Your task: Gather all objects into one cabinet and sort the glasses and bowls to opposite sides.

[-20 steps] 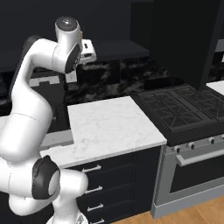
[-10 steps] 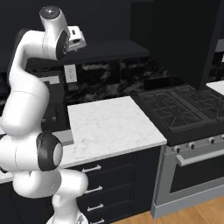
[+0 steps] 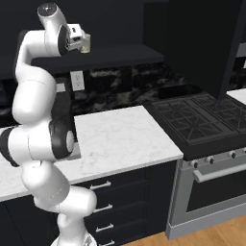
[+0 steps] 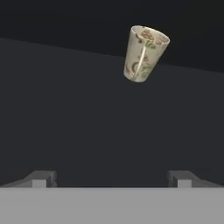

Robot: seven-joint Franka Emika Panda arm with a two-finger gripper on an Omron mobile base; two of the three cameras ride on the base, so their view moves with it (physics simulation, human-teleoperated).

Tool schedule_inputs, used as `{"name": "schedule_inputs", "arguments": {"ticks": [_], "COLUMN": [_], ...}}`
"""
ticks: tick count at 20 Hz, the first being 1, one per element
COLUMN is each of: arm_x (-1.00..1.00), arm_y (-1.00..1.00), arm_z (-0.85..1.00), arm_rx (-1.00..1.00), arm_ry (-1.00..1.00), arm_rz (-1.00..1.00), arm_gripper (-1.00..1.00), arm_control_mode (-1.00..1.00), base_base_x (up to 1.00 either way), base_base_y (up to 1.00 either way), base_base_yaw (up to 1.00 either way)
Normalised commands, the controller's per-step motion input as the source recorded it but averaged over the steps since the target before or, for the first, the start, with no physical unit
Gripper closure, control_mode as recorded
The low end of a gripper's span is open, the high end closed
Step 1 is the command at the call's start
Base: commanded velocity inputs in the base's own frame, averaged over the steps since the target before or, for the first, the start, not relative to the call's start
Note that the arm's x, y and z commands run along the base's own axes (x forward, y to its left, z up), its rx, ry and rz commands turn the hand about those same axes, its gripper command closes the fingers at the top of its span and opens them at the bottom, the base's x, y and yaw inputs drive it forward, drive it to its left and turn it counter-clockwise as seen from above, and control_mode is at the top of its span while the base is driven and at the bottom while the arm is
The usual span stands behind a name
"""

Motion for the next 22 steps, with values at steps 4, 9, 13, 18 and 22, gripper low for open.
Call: {"name": "schedule_inputs", "arguments": {"ticks": [4, 9, 13, 18, 22], "arm_x": [0.66, 0.65, 0.62, 0.68, 0.64], "arm_y": [0.28, 0.08, 0.24, 0.11, 0.00], "arm_z": [0.05, 0.03, -0.12, -0.01, 0.12], "arm_rx": [0.00, 0.00, 0.00, 0.03, 0.01], "arm_ry": [0.00, 0.00, 0.00, 0.00, 0.00], "arm_rz": [-0.07, -0.14, -0.07, -0.09, -0.12], "arm_gripper": [-1.00, -1.00, -1.00, -1.00, -1.00], "arm_control_mode": [-1.00, -1.00, -1.00, -1.00, -1.00], "base_base_x": [0.00, 0.00, 0.00, 0.00, 0.00], "base_base_y": [0.00, 0.00, 0.00, 0.00, 0.00], "base_base_yaw": [0.00, 0.00, 0.00, 0.00, 0.00]}}
